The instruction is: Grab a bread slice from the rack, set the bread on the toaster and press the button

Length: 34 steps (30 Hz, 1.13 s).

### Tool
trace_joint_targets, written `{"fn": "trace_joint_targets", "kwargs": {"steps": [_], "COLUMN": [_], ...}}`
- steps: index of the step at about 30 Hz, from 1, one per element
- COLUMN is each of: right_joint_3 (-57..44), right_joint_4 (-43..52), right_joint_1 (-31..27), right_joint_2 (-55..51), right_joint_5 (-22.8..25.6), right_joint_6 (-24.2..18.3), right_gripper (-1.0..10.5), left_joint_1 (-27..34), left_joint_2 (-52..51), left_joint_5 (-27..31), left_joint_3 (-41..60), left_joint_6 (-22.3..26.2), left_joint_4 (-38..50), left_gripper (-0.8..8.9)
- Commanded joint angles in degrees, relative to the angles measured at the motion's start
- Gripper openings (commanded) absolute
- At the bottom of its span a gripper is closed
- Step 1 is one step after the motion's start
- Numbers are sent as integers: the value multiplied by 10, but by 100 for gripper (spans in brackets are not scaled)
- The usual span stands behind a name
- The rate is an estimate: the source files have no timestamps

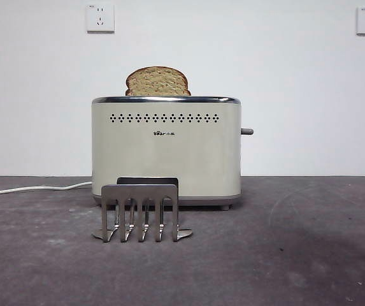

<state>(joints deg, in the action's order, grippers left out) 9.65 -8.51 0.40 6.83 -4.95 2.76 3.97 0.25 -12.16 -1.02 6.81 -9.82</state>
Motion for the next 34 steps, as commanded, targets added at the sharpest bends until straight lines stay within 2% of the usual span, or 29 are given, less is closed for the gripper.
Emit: {"fn": "trace_joint_targets", "kwargs": {"steps": [1,6,12,15,34], "right_joint_3": [-42,-94,-94,-94,-94], "right_joint_4": [6,1,-18,-18,-18], "right_joint_1": [0,2,2,2,2], "right_joint_2": [-29,-69,-68,-68,-68], "right_joint_5": [6,6,9,8,10], "right_joint_6": [32,70,66,86,82], "right_gripper": [1,1,1,1,1], "left_joint_1": [2,2,2,2,2], "left_joint_2": [-1,-1,-1,-1,-1], "left_joint_5": [1,1,1,1,1], "left_joint_3": [8,8,8,8,8], "left_joint_6": [-3,-3,-3,-3,-3], "left_joint_4": [-1,-1,0,0,0], "left_gripper": [-3,-3,-3,-3,-3]}}
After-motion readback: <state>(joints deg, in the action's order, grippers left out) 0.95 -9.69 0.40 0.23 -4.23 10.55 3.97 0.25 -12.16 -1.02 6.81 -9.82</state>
